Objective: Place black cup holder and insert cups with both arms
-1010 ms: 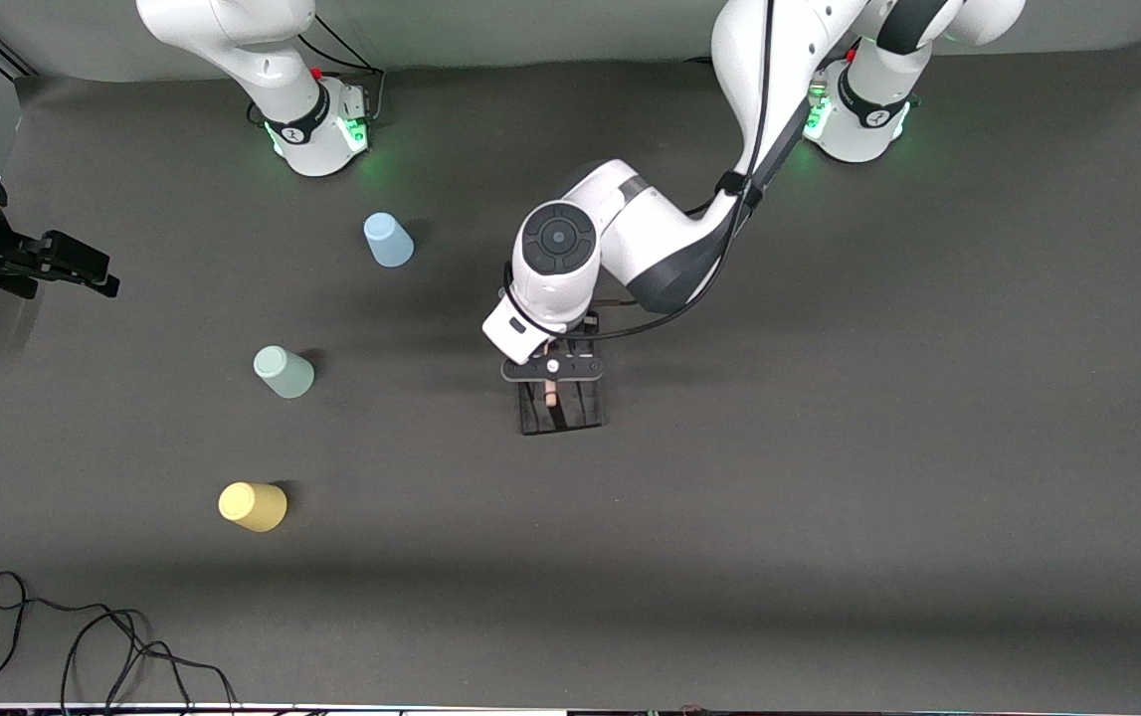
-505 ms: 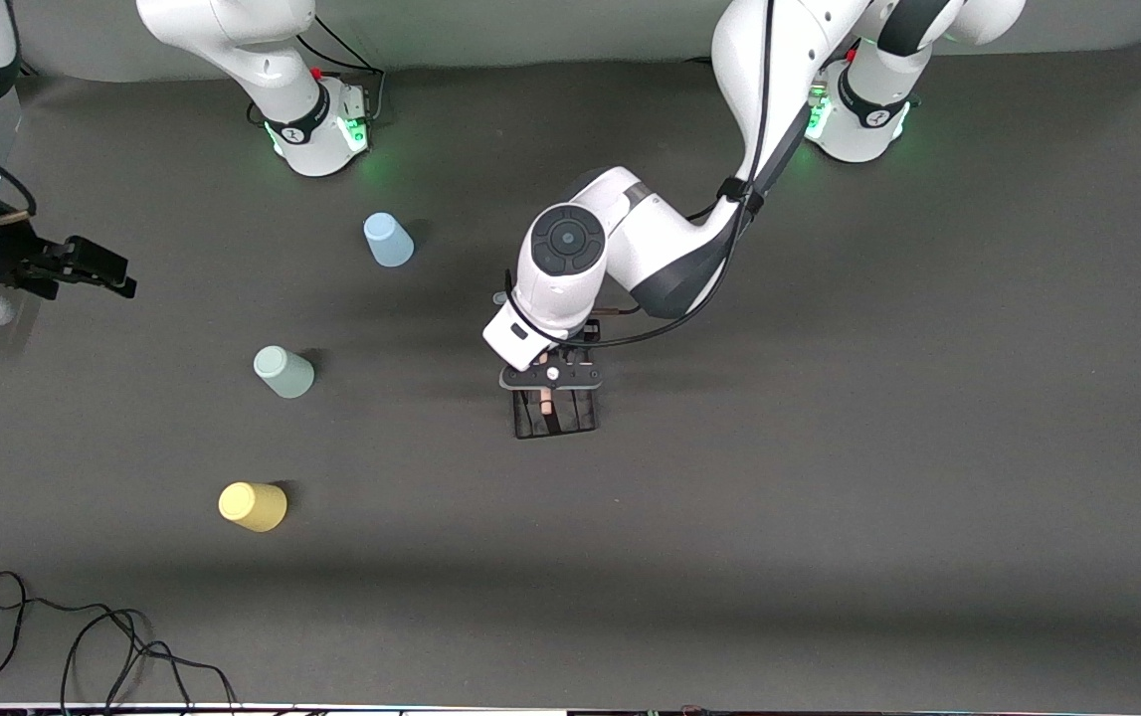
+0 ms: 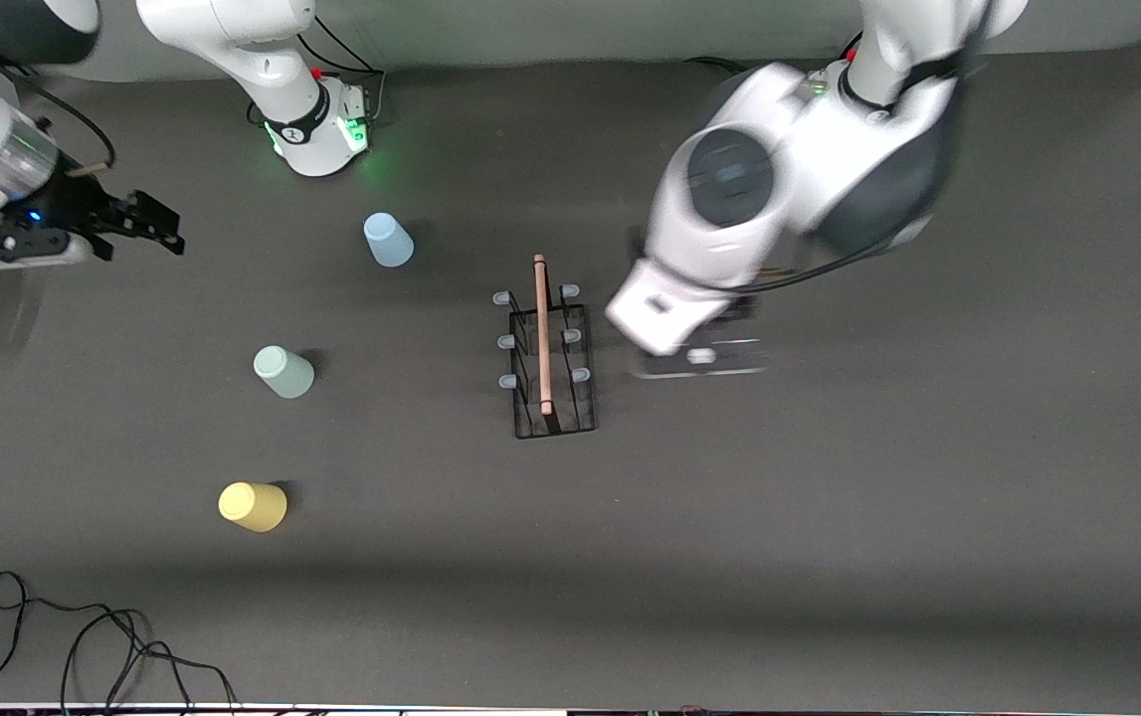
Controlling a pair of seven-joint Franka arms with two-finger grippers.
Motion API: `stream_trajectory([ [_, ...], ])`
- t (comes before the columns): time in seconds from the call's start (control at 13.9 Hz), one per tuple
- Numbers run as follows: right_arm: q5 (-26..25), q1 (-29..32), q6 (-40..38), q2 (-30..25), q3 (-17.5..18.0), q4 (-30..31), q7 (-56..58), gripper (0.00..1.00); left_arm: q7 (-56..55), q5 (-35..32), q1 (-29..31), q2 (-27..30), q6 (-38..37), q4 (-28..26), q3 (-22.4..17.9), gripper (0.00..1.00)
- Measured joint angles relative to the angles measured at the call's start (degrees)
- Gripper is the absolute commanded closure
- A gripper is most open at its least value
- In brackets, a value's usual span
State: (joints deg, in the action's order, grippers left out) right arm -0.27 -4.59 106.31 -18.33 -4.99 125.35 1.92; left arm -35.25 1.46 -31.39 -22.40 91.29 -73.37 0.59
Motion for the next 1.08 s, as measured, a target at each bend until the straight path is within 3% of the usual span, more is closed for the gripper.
stream_trajectory([
  [0.29,-0.03,-0.05,14.04,7.49,0.02,6.47,0.43,0.00,9.16,-0.88,10.62,7.30,3.86,-9.13,-0.37,0.01],
  [0.72,-0.03,-0.10,29.53,20.50,0.01,9.64,0.43,0.00,25.84,-0.92,26.90,8.95,5.24,-12.27,-0.43,0.01],
  [1.08,-0.03,-0.11,37.20,25.57,0.01,12.55,0.43,0.00,27.11,-0.93,29.50,18.52,6.37,-20.15,-0.36,0.00],
])
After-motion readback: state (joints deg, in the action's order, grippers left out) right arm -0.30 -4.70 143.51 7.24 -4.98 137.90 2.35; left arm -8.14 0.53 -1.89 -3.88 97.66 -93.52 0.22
